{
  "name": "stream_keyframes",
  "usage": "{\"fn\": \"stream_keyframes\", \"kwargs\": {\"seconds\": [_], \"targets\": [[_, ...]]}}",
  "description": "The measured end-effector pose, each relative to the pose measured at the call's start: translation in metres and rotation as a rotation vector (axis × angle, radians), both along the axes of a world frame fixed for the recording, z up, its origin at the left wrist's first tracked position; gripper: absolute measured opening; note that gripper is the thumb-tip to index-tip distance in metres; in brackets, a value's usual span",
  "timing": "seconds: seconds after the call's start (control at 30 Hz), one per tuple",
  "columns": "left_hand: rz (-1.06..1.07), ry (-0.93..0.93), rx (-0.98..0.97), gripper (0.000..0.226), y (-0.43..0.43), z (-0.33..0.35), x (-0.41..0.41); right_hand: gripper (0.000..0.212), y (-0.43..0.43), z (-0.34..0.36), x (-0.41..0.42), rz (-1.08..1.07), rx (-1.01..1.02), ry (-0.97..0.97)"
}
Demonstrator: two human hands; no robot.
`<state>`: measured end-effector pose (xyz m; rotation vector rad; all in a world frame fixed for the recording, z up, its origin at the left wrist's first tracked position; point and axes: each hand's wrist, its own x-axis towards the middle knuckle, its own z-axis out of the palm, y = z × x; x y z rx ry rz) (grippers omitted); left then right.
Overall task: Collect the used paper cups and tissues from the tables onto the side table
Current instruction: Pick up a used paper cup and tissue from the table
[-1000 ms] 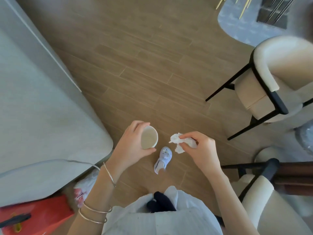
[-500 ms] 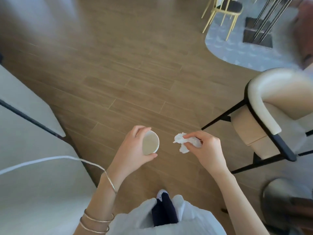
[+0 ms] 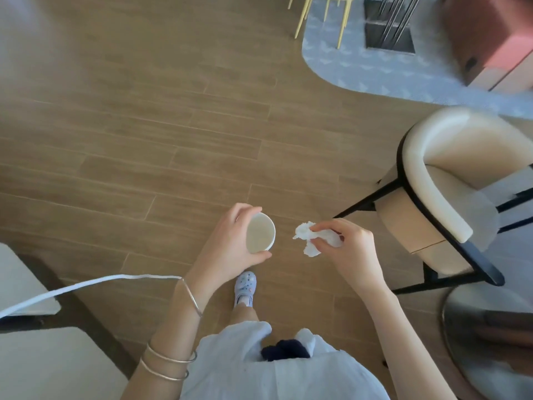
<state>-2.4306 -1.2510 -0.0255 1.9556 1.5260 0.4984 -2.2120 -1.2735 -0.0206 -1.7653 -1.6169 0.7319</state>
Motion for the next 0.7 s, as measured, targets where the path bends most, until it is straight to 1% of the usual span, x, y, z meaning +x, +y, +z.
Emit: {"fn": "stream_keyframes", "kwargs": {"seconds": [0.17,0.33,0.53,0.7], "targets": [[-0.097,0.020,0.024,0.078,0.103,0.010,-0.010,0.021,0.091,0.013,-0.012,-0.081,0.025,-0.001],[-0.196,0.014,0.041,0.077,0.188,0.013,-0.014,0.021,0.159,0.016,-0.019,-0.162,0.030,0.047],[-0.233,-0.002,0.000,0.077,0.268,0.009,-0.008,0.023,0.224,0.007,-0.017,-0.213,-0.007,0.069],[-0.241,0.011,-0.012,0.077,0.345,-0.004,0.015,0.022,0.295,-0.008,0.003,-0.217,-0.038,0.096]]}}
